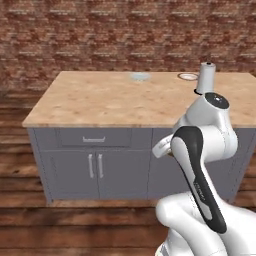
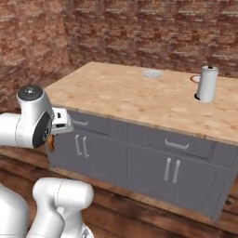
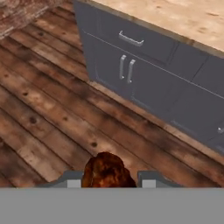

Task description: Take the chicken drumsticks from the pan and place one on each plate on the dining counter.

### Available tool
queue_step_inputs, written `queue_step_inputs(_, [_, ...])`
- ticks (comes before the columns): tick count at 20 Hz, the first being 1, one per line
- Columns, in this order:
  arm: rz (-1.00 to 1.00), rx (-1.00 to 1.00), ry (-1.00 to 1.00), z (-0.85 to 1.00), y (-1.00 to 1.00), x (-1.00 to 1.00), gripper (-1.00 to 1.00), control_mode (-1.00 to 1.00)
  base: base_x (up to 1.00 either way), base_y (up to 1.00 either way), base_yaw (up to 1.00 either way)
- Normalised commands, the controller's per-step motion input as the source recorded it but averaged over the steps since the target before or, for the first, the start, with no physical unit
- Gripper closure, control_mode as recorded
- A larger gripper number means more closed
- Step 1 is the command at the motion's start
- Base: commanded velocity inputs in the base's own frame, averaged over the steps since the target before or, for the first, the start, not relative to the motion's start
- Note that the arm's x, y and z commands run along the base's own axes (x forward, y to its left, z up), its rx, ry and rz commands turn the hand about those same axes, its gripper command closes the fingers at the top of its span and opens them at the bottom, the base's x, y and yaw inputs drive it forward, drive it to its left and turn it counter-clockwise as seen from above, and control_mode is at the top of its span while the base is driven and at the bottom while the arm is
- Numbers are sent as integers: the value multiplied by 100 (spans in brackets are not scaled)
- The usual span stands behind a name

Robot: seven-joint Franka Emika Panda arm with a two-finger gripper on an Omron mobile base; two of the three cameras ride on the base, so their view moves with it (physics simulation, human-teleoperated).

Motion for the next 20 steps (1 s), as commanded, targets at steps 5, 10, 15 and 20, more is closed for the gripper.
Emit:
queue_step_inputs(5, [0, 0, 0, 0, 0, 0, 100, 100, 45, 88, -10])
queue_step_inputs(10, [0, 0, 0, 0, 0, 0, 100, 100, 47, 98, -11])
queue_step_inputs(15, [0, 0, 0, 0, 0, 0, 100, 100, 52, 95, -17])
queue_step_inputs(20, [0, 0, 0, 0, 0, 0, 100, 100, 64, 87, -24])
